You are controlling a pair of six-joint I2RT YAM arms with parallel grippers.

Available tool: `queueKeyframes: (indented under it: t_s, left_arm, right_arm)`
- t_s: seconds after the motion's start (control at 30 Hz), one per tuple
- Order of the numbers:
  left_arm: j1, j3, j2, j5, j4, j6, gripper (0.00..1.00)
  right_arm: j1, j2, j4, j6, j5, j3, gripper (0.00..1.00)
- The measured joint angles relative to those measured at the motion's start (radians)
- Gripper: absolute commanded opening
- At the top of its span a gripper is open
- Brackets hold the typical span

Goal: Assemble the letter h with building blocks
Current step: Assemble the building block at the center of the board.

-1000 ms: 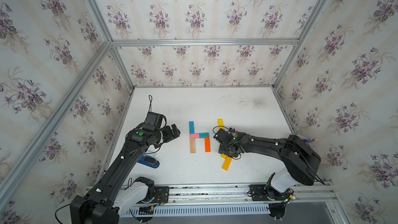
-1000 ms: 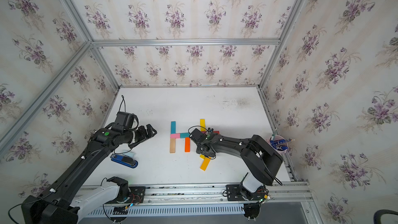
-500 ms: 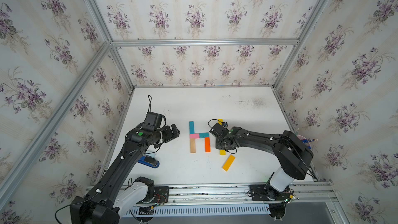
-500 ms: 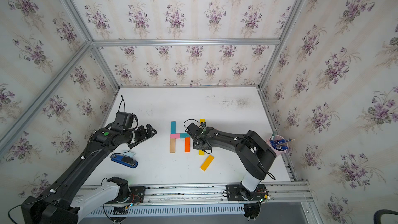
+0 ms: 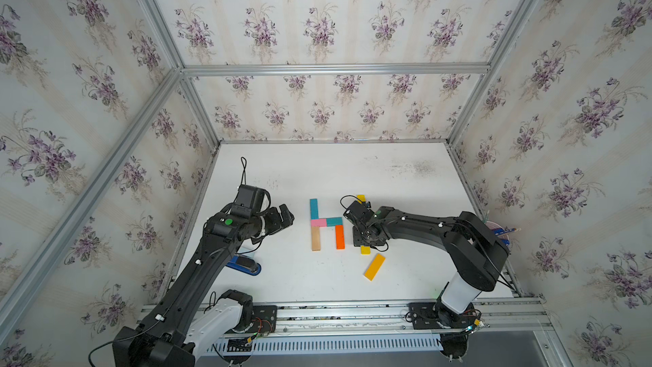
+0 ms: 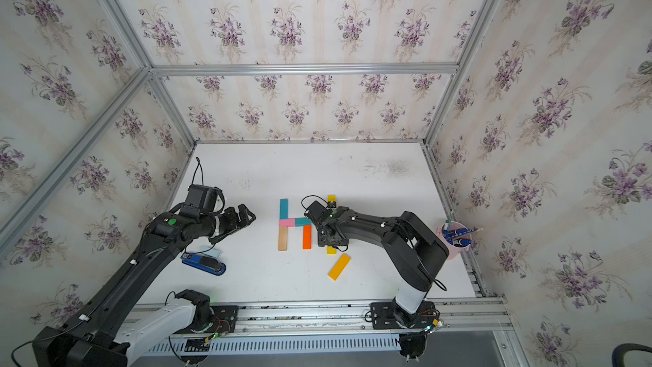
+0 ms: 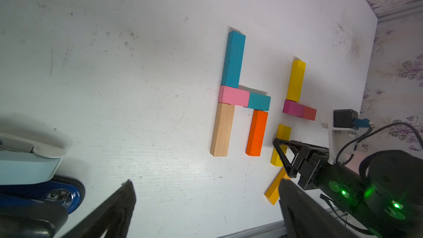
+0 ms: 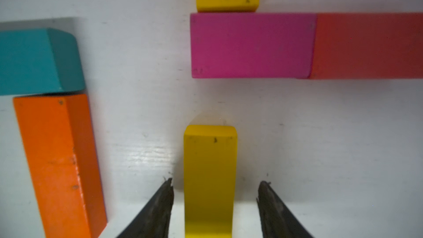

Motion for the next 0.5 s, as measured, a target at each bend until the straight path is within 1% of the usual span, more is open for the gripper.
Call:
queueKeyframes:
  t_s: [0.13,0.33,0.43,0.5]
  left_arm:
    - [0.000,0.000,0.002,0.000,0.000,0.000,1.00]
    - [-0.001,0.000,0.002,0.000,0.000,0.000,1.00]
    - [-0.001,0.000,0.002,0.000,0.000,0.000,1.00]
    - [-0.001,0.000,0.002,0.000,0.000,0.000,1.00]
  right_arm:
    - [0.000,-0.027,0.000,0.009,-0.024,-0.010,0.39]
    - [-0.001,-0.020,0.001,0.008,-0.043,-0.012,0.35]
    - [-0.009,0.003,0.003,0.008,-0.047,-0.007,0.29]
    - [-0.014,0.010,0.006,0.006,-0.045,0.000,0.27]
